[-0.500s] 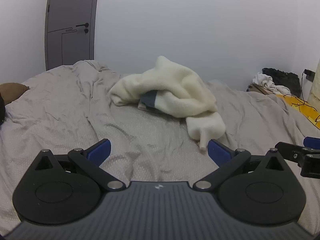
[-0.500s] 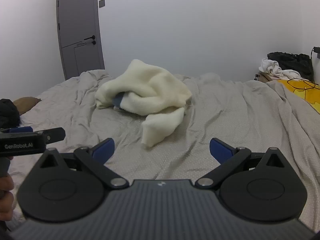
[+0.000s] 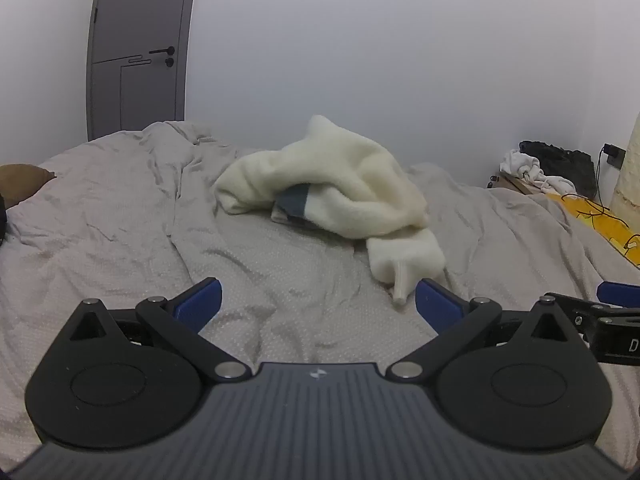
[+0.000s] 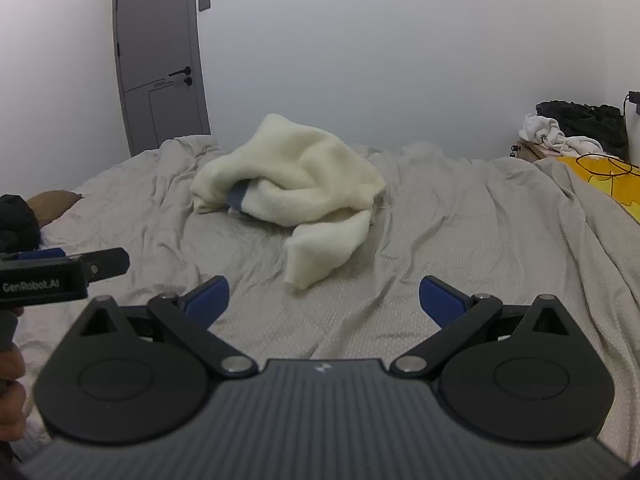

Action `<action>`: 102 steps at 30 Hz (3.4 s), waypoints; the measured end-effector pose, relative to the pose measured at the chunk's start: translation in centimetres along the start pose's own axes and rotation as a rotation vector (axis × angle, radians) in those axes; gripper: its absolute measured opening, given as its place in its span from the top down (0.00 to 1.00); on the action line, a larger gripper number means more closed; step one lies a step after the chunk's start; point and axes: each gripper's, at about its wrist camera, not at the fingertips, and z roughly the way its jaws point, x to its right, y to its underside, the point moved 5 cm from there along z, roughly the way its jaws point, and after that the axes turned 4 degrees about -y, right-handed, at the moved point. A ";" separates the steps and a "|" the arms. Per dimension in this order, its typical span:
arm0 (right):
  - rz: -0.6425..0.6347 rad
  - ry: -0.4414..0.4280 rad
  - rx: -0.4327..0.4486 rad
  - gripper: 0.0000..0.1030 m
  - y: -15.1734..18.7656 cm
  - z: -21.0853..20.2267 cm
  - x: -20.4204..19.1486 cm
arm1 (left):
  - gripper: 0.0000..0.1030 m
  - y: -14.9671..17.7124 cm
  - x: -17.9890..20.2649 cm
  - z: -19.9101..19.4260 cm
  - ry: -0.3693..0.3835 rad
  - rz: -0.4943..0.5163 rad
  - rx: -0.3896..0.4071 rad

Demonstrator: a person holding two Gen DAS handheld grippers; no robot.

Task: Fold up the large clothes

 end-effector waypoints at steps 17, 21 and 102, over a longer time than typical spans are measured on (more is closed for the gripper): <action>-0.001 -0.001 -0.004 0.00 0.2 -0.1 -0.1 | 0.00 0.0 -0.5 0.1 -0.002 0.000 -0.005; 0.000 -0.003 -0.006 0.00 0.2 0.2 0.0 | 0.00 0.0 -0.4 0.1 -0.004 0.001 -0.004; 0.102 -0.019 -0.031 0.00 0.5 3.0 1.7 | 0.00 0.4 1.9 5.0 0.081 -0.001 -0.014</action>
